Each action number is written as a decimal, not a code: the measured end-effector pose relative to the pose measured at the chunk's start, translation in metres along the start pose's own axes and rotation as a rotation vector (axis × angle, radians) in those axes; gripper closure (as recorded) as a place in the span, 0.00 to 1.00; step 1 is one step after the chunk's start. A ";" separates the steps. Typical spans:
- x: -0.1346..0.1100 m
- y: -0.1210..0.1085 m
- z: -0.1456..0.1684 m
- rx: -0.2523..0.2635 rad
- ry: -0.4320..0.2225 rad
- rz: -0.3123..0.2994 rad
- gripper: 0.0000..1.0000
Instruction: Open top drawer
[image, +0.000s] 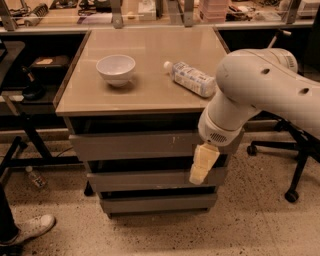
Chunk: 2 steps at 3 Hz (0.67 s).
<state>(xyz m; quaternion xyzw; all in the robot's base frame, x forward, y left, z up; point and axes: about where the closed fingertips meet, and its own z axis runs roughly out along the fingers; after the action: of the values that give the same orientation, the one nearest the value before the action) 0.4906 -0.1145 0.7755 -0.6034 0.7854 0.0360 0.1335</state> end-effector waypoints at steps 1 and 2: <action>-0.009 -0.014 0.019 0.001 0.000 0.010 0.00; -0.013 -0.022 0.038 -0.006 0.001 0.024 0.00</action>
Offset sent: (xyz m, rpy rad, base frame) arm 0.0467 0.0228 -0.0519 0.0113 0.0269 -0.0354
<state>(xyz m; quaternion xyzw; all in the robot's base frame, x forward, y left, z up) 0.5214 -0.0996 0.7444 -0.5944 0.7925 0.0399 0.1307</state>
